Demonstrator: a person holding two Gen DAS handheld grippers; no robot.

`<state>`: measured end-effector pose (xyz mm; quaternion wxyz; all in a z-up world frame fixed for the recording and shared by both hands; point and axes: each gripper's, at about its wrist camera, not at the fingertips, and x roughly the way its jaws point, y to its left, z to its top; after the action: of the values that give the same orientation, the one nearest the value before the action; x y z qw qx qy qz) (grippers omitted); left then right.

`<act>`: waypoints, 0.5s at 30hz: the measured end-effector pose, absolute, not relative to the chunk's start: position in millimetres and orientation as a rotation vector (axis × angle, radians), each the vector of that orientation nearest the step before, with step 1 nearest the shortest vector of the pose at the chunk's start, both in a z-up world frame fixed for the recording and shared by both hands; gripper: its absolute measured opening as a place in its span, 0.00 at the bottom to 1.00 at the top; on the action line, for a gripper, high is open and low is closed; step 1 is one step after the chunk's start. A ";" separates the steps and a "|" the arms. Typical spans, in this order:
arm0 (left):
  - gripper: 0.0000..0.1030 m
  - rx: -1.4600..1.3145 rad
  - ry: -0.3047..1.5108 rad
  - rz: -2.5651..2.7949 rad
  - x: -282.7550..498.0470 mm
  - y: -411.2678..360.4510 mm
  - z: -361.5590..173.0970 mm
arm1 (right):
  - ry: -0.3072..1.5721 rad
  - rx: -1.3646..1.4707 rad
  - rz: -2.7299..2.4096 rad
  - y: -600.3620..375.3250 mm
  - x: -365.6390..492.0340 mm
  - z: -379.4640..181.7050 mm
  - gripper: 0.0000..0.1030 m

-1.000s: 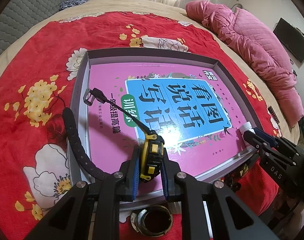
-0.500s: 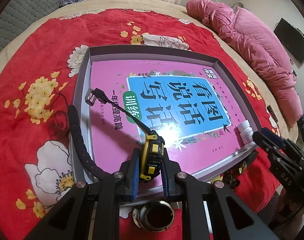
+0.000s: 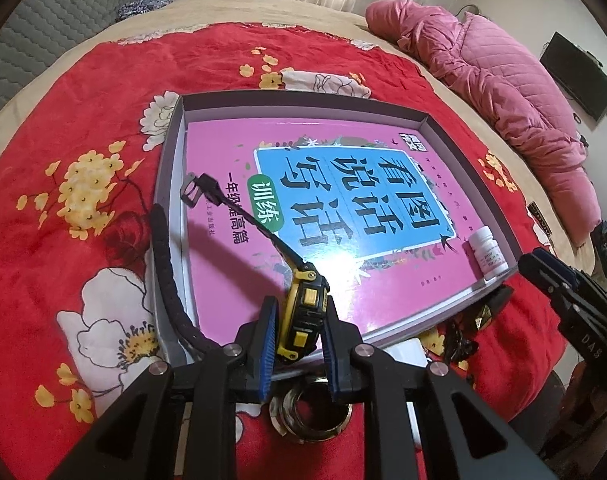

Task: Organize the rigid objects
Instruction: 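Open the left tool to drop the tape measure into the box while the right tool withdraws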

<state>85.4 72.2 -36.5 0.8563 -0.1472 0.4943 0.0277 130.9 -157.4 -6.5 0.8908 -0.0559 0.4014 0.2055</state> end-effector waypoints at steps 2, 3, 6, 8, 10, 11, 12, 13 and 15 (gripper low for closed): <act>0.20 -0.310 1.034 0.055 85.1 72.0 -36.5 | 0.829 -0.112 0.422 -160.3 130.4 -5.7 0.41; 0.20 -0.316 1.028 0.051 84.0 72.8 -35.9 | 0.828 -0.107 0.420 -162.4 129.6 -5.0 0.41; 0.21 -0.333 1.007 0.042 78.8 75.2 -34.9 | 0.822 -0.096 0.421 -166.0 128.0 -3.9 0.44; 0.21 -0.341 0.989 0.039 75.8 76.3 -33.8 | 0.820 -0.088 0.428 -166.5 127.1 -3.3 0.46; 0.21 -0.342 0.968 0.036 72.1 76.3 -31.8 | 0.812 -0.084 0.436 -167.4 125.5 -2.2 0.46; 0.21 -0.339 0.961 0.036 71.4 75.8 -30.8 | 0.807 -0.085 0.442 -168.1 124.2 -1.4 0.46; 0.21 -0.337 0.952 0.035 70.3 75.5 -29.6 | 0.802 -0.087 0.446 -168.4 122.8 -0.9 0.46; 0.21 -0.335 0.942 0.032 69.0 74.6 -27.9 | 0.797 -0.088 0.447 -169.2 121.8 -0.4 0.46; 0.21 -0.335 0.925 0.033 67.1 74.1 -25.5 | 0.795 -0.080 0.451 -171.1 120.4 0.4 0.46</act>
<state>67.1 74.1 -25.5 0.8812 -0.1608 0.4442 0.0156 120.4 -171.1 0.4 0.8966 -0.0388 0.3838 0.2175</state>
